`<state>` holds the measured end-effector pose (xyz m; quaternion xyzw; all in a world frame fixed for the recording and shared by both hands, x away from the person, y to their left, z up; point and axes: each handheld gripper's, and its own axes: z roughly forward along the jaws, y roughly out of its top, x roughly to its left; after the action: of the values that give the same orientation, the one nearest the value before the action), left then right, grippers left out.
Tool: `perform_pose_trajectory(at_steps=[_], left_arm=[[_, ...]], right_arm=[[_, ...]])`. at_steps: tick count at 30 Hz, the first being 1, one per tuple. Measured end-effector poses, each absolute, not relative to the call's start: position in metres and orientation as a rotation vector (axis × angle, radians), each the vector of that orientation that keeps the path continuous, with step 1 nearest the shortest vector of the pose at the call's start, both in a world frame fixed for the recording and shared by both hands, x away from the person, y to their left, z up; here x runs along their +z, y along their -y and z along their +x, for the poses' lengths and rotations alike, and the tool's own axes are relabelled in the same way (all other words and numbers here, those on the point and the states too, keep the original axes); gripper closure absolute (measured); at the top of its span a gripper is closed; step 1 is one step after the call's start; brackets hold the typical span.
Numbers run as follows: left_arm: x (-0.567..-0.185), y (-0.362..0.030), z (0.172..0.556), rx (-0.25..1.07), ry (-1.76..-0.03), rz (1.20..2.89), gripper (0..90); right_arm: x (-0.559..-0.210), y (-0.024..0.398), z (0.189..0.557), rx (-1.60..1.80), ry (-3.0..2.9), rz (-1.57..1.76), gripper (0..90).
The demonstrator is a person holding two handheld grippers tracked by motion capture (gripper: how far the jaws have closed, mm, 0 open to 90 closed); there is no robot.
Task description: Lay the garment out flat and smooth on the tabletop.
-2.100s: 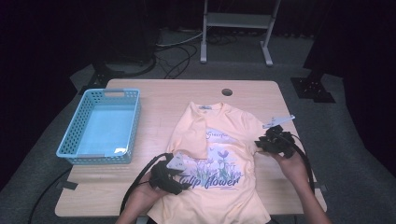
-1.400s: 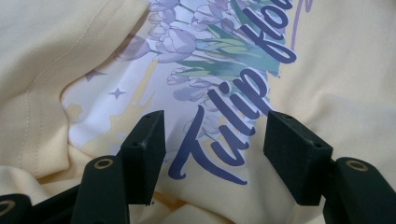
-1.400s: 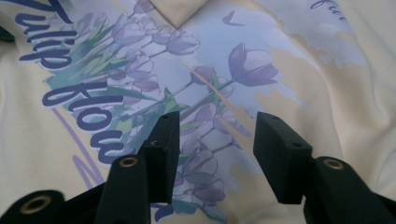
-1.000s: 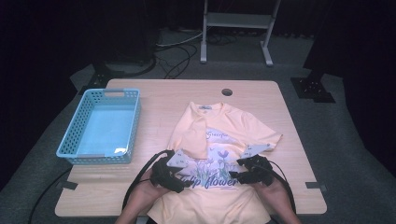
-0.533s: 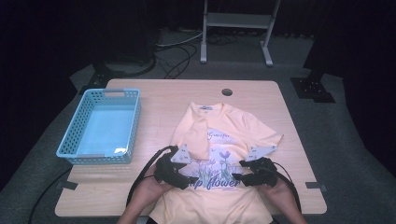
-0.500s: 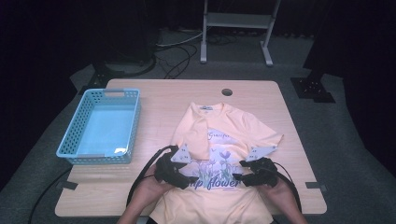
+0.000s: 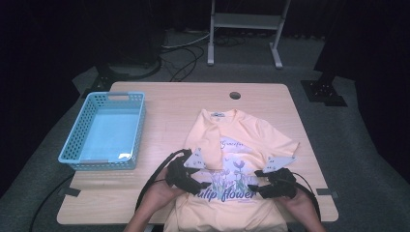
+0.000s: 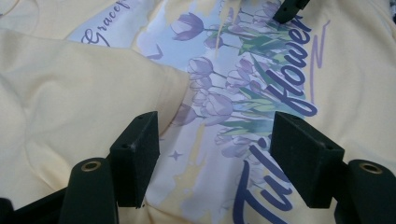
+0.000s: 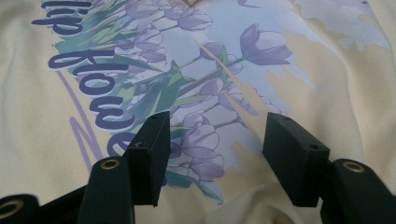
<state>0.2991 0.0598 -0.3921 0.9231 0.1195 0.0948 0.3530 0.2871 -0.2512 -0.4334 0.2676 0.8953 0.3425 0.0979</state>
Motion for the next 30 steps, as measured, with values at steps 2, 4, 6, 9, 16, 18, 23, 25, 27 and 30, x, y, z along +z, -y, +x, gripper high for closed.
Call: perform_pose_trajectory(at_steps=[2,4,6,9,16,18,23,25,27,30], left_arm=[[-0.391,-0.056,0.300,0.253,-0.294,2.387,33.0],[-0.391,-0.053,0.302,0.260,-0.284,2.373,33.7],[-0.392,-0.049,0.304,0.257,-0.264,2.361,37.1],[-0.391,-0.043,0.309,0.264,-0.240,2.380,39.3],[-0.391,-0.024,0.323,0.286,-0.153,2.427,46.3],[-0.392,-0.020,0.328,0.288,-0.128,2.450,48.4],[-0.398,-0.010,0.339,0.288,-0.051,2.526,52.9],[-0.400,-0.007,0.344,0.293,-0.034,2.542,52.9],[-0.403,-0.004,0.347,0.304,-0.027,2.556,50.0],[-0.405,-0.001,0.353,0.279,-0.015,2.575,50.1]], right_arm=[[-0.433,0.253,0.287,1.009,-2.657,0.782,40.9],[-0.433,0.254,0.286,1.010,-2.660,0.775,40.9],[-0.433,0.255,0.286,1.006,-2.671,0.761,40.9],[-0.432,0.256,0.285,1.000,-2.683,0.751,40.7],[-0.433,0.259,0.284,1.015,-2.687,0.727,40.2],[-0.433,0.260,0.284,1.017,-2.688,0.724,40.1],[-0.433,0.260,0.284,1.022,-2.688,0.720,40.1],[-0.433,0.260,0.284,1.024,-2.688,0.715,40.0],[-0.433,0.260,0.284,1.024,-2.689,0.716,39.9],[-0.434,0.261,0.284,1.029,-2.686,0.713,39.9]])
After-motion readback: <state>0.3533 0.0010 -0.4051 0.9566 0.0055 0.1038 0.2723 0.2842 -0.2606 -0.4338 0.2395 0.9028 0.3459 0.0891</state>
